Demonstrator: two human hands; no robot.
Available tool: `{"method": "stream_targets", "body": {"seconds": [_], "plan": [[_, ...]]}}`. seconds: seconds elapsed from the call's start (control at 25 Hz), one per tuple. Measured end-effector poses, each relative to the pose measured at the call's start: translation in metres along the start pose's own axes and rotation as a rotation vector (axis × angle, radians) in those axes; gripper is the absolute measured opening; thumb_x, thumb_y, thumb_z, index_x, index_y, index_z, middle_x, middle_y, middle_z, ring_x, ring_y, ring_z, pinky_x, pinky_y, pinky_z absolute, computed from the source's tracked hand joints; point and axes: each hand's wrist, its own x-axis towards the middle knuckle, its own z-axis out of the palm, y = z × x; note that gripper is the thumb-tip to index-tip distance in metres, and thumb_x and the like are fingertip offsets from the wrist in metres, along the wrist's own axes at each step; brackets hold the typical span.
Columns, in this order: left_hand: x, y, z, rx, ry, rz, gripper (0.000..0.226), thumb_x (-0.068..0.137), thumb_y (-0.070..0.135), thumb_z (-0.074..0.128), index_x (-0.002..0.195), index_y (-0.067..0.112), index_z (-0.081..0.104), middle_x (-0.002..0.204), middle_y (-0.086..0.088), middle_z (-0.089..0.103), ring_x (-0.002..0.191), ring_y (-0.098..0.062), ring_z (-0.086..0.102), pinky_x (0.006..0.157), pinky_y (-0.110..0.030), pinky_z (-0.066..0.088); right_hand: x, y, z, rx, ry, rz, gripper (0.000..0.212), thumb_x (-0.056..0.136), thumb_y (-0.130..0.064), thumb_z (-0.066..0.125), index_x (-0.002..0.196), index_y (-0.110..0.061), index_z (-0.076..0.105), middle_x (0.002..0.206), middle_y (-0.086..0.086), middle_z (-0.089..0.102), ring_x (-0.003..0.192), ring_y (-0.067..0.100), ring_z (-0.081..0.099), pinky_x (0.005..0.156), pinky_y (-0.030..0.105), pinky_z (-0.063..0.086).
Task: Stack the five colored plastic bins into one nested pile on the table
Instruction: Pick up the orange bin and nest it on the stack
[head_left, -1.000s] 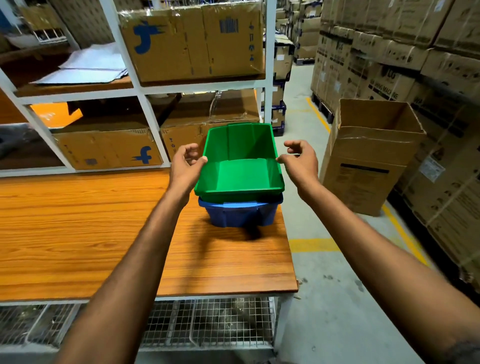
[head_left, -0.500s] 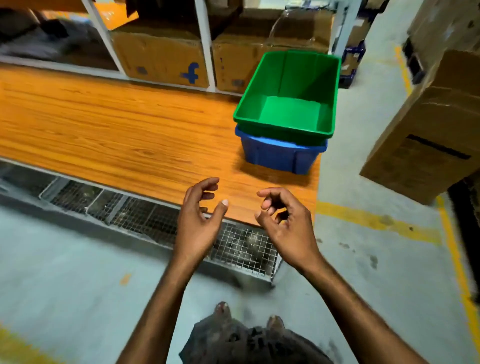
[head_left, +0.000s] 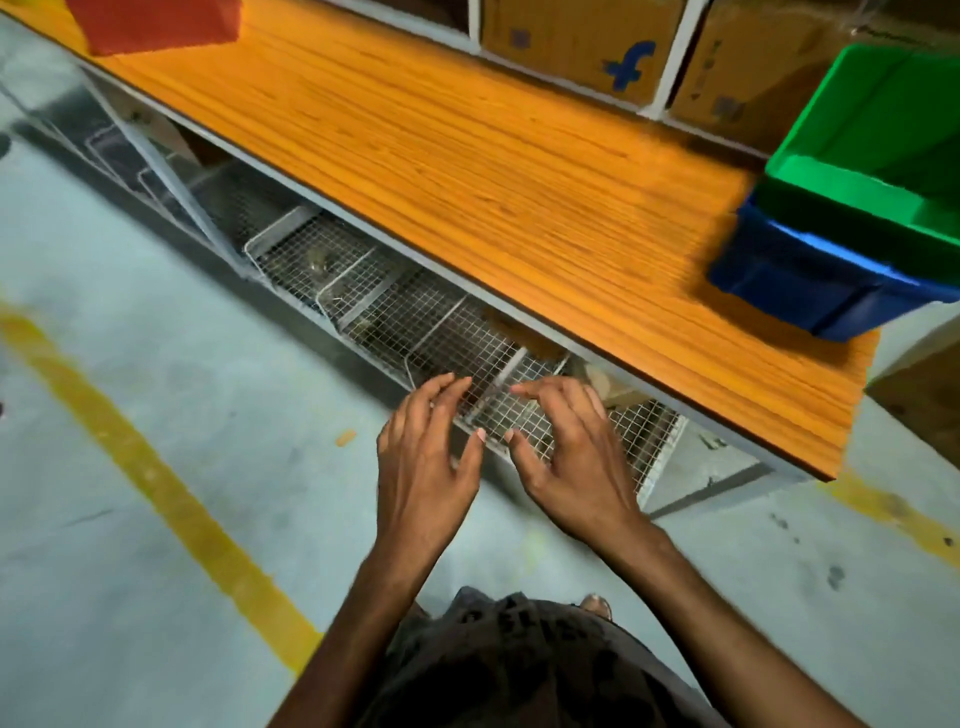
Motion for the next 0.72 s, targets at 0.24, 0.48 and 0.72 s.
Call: {"method": "stream_targets", "body": {"seconds": [0.24,0.48,0.72], "plan": [[-0.010,-0.131,-0.082,-0.109,0.083,-0.160,0.049,0.095,0.026,0.066,0.142,0.029,0.052,0.148,0.011,0.052,0.135,-0.013,0.052,0.108,-0.041,0.046,0.037,-0.097,0.116,0.115,-0.114,0.038,0.045,0.093,-0.036,0.067,0.136,-0.029,0.054,0.124,-0.009,0.052,0.116,0.009,0.051,0.095,0.033,0.046],[0.010,-0.219,-0.156,-0.164,0.230,-0.339,0.050,0.096,0.031,0.065,0.143,0.035,0.049,0.145,0.016,0.050,0.128,-0.007,0.055,0.098,-0.039,0.052,0.094,-0.185,0.189,0.250,-0.210,-0.082,0.048,0.094,-0.041,0.068,0.138,-0.028,0.054,0.123,-0.012,0.055,0.110,0.005,0.056,0.093,0.024,0.047],[0.084,-0.309,-0.212,0.070,0.308,-0.261,0.055,0.095,0.025,0.067,0.148,0.026,0.051,0.155,0.006,0.048,0.145,-0.017,0.043,0.111,-0.042,0.041,0.182,-0.242,0.267,0.316,-0.225,-0.123,0.049,0.092,-0.033,0.073,0.136,-0.025,0.056,0.121,-0.012,0.058,0.109,-0.005,0.054,0.091,0.006,0.039]]}}
